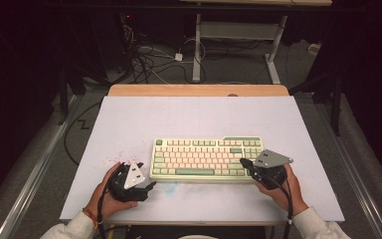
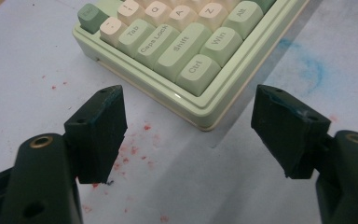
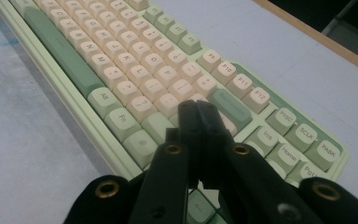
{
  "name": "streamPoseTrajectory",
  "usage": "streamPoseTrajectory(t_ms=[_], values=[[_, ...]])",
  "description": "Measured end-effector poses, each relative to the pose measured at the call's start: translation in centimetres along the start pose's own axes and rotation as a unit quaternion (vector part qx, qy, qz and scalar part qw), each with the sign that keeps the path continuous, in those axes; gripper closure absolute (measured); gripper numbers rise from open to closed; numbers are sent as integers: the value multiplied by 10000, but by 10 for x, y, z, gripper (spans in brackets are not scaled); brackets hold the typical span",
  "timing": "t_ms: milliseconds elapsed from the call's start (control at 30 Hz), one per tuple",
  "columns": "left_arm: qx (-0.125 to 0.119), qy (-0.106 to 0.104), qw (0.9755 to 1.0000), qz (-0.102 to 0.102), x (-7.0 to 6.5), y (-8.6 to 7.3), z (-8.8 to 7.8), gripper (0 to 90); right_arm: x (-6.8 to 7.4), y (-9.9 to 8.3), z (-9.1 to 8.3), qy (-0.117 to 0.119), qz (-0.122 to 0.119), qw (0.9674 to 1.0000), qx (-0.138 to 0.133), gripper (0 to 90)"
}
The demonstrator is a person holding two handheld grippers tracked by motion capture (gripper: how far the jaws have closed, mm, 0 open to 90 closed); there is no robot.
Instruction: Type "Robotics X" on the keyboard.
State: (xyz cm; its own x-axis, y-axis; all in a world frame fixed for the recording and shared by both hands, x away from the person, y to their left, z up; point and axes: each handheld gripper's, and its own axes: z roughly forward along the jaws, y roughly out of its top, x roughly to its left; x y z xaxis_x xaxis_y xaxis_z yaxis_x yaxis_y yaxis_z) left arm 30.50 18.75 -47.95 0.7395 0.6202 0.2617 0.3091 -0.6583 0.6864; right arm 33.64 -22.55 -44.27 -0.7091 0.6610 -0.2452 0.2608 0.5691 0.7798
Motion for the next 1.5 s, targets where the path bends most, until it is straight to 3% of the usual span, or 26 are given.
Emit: streamPoseTrajectory(t_ms=[267,667,800,967,1167,1500], values=[[-3,-23,10000,22,0,1,1,250,2,2,17,118,-94,9997,204,900],[7,-109,9999,30,0,0,0,255,-1,-3,29,114,-92,9990,429,900],[57,-226,9997,-3,0,0,0,353,1,-5,30,141,-53,9989,449,900],[42,-478,9988,-67,5,0,-3,619,2,-6,29,144,-61,9990,415,900],[44,-516,9987,-37,7,3,-7,854,3,-7,29,122,-87,9990,413,900],[232,-633,9976,-120,13,12,-2,876,3,-8,29,119,-82,9992,382,900]])
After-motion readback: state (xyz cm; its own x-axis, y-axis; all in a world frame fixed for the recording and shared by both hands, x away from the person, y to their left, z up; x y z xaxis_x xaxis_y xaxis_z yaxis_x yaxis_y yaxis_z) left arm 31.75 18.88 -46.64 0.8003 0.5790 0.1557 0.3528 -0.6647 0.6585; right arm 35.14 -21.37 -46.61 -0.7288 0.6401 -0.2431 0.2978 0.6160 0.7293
